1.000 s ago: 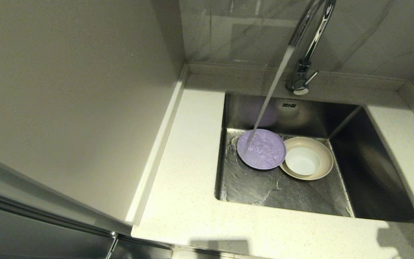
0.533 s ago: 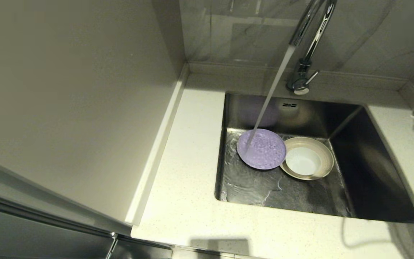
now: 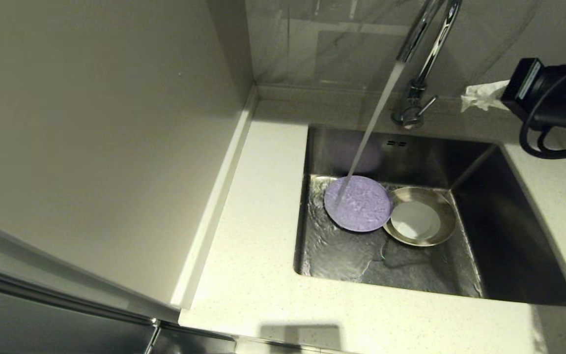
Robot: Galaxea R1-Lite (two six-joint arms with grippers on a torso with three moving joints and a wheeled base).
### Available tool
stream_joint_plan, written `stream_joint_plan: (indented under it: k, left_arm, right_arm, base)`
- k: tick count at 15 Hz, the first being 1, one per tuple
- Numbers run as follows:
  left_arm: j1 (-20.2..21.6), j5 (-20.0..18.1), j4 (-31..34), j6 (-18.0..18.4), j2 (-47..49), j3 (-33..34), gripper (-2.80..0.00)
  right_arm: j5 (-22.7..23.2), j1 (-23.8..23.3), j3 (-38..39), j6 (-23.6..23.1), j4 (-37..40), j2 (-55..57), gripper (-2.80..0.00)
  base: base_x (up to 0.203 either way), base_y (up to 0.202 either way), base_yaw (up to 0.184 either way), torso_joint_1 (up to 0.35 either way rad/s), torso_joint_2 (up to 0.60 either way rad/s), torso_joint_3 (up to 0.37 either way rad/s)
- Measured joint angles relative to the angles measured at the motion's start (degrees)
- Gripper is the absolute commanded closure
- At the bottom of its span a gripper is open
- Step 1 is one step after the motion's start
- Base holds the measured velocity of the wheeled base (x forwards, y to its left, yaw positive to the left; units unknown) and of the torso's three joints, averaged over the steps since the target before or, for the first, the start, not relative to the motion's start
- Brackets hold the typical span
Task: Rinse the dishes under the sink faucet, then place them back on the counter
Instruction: Turn off the faucet
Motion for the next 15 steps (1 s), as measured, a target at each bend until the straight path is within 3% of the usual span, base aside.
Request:
stream_joint_plan:
  k: [3, 8, 15]
  left_arm:
    - [-0.02, 0.00, 0.02, -0.02, 0.00, 0.00, 0.00]
    - [0.00, 0.00, 0.00, 0.00, 0.00, 0.00, 0.00]
    - [0.00, 0.00, 0.00, -0.02, 0.00, 0.00, 0.00]
  right_arm:
    - [-0.54, 0.20, -3.30, -1.68, -0.42, 4.79, 0.00]
    - [-5.68, 0.24, -7.65, -6.47, -0.85, 11.33, 0.00]
    - [-6.24, 0.23, -10.45, -6.93, -5.65, 16.79, 0.00]
  base:
    - [0.000, 0.000, 0.000, 0.000, 0.00, 0.000]
    - [0.000, 0.000, 0.000, 0.000, 0.00, 0.000]
    - [0.000, 0.000, 0.000, 0.000, 0.00, 0.000]
